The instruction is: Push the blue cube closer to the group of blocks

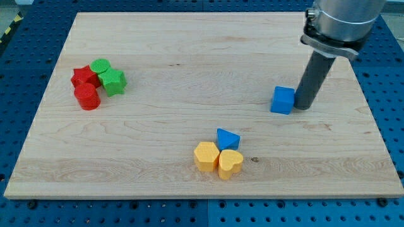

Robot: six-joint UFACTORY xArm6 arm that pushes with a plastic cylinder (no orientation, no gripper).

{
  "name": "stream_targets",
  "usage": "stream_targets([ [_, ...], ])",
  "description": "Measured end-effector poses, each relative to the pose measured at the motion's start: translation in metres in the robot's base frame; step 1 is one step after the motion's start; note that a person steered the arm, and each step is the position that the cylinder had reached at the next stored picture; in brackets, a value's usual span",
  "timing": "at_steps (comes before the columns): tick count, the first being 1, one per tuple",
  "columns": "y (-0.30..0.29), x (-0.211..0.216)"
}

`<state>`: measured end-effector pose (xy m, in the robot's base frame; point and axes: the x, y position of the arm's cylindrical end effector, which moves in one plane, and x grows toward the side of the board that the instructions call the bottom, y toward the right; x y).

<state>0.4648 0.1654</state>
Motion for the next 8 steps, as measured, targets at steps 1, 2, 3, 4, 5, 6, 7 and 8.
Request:
stream_targets([
  [1, -0.027, -0.004],
  [2, -0.051, -0.022],
  [3, -0.071, -0.030],
  [4, -0.079, -0.030],
  [5, -0.084, -0.027],
  [6, -0.089, -0.017],
  [7, -0.094, -0.010],
  [8, -0.098, -0.005],
])
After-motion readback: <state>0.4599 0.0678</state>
